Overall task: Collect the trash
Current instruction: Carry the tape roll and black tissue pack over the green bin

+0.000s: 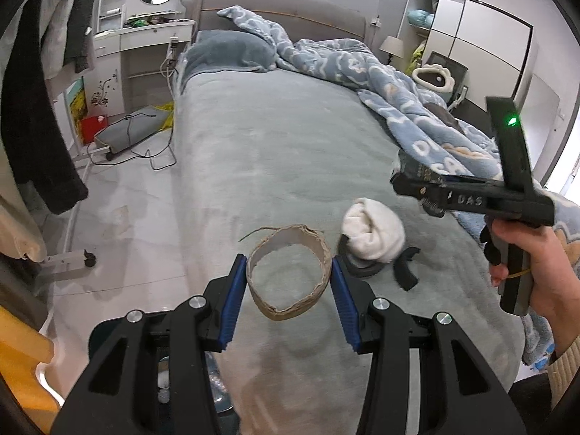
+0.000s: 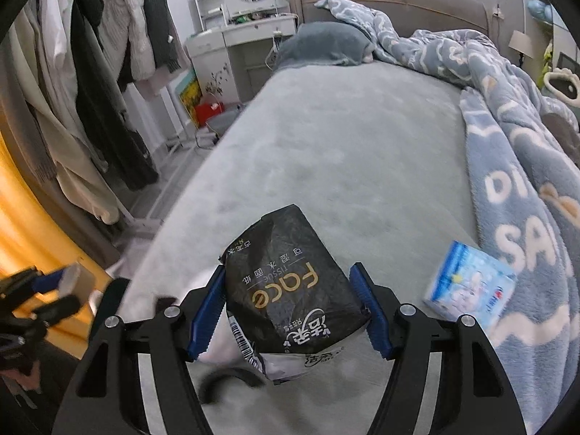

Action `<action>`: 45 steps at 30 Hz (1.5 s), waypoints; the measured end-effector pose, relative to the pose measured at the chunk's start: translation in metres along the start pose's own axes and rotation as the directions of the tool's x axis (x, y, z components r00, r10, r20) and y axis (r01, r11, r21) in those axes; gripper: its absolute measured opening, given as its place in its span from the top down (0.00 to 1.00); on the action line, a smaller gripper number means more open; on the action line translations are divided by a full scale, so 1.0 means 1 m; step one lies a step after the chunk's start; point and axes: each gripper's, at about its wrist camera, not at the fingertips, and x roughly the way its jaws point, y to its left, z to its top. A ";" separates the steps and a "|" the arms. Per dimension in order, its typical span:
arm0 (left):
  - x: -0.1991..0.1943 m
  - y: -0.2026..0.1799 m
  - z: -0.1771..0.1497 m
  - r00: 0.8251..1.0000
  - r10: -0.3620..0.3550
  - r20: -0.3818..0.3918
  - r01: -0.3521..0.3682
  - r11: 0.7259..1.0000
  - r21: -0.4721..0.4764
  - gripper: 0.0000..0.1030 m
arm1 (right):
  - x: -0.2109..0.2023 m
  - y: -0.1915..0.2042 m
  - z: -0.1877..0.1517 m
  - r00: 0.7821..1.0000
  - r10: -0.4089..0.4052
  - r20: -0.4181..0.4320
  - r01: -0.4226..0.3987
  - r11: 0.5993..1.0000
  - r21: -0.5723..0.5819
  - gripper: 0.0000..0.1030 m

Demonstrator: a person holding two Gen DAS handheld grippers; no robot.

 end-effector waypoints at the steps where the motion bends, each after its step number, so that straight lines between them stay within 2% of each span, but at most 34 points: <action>1: -0.001 0.004 0.000 1.000 0.008 -0.003 -0.008 1.000 -0.001 0.52 | -0.001 0.004 0.003 1.000 0.006 0.006 -0.006 1.000 -0.001 0.33; 7: -0.005 0.022 -0.003 0.998 0.053 -0.022 -0.053 0.999 0.002 0.52 | -0.007 0.030 0.012 0.997 0.046 0.057 -0.045 0.999 -0.012 0.33; 18: -0.004 0.067 -0.012 0.985 0.133 -0.108 -0.142 0.987 -0.078 0.52 | 0.004 0.094 0.012 0.993 0.112 0.039 -0.107 0.987 -0.117 0.33; 28: 0.002 0.106 -0.028 0.955 0.196 -0.221 -0.226 0.967 -0.119 0.52 | 0.023 0.154 0.004 0.983 0.184 -0.015 -0.183 0.967 -0.175 0.33; 35: 0.008 0.128 -0.042 0.937 0.185 -0.296 -0.236 0.961 -0.144 0.52 | 0.036 0.182 0.000 0.973 0.225 -0.055 -0.232 0.954 -0.192 0.33; 45: 0.013 0.158 -0.064 0.899 0.169 -0.403 -0.259 0.949 -0.181 0.52 | 0.058 0.219 -0.006 0.961 0.254 -0.108 -0.272 0.938 -0.213 0.33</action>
